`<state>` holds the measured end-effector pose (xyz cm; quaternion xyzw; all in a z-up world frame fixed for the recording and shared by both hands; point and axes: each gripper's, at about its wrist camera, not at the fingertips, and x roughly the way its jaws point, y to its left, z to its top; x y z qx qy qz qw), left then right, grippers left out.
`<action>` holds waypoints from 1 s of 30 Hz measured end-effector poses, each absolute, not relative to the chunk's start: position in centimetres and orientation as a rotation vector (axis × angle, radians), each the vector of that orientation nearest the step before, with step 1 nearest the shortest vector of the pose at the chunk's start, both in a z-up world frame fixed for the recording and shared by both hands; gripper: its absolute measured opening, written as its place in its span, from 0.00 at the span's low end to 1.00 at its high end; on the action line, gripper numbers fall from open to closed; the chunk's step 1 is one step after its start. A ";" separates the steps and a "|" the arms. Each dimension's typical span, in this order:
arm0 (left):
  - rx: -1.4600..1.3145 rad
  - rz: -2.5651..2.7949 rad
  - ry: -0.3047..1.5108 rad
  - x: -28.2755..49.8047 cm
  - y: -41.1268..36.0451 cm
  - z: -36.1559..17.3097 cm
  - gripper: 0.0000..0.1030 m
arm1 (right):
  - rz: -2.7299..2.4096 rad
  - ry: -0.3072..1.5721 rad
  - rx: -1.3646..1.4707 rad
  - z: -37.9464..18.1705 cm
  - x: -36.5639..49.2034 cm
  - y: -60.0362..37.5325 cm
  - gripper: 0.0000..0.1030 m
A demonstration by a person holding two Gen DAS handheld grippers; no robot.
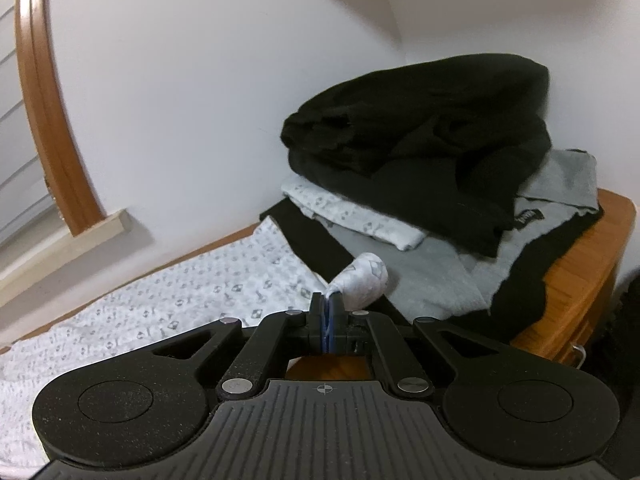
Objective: Fold clothes
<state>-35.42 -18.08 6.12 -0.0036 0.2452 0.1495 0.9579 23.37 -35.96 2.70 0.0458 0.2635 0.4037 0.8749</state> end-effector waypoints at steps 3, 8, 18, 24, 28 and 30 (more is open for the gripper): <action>-0.016 0.286 0.513 -35.9 -18.3 6.3 0.00 | 0.833 0.578 0.108 2.5 23.4 -36.6 0.09; -0.027 0.278 0.530 -35.5 -18.1 5.9 0.01 | 0.784 0.580 0.104 2.2 23.3 -38.0 0.10; -0.045 0.256 0.555 -35.8 -18.0 5.6 0.01 | 0.912 0.482 0.118 2.0 21.3 -37.9 0.13; -0.066 0.301 0.534 -36.9 -17.0 6.2 0.13 | 0.946 0.472 -0.019 0.8 20.6 -36.3 0.25; -0.103 0.388 0.512 -38.8 -15.0 6.2 0.26 | 0.898 0.510 -0.067 -0.2 21.3 -36.8 0.22; -0.125 0.434 0.499 -39.9 -13.9 6.2 0.36 | 0.887 0.512 -0.079 -0.4 21.4 -37.1 0.24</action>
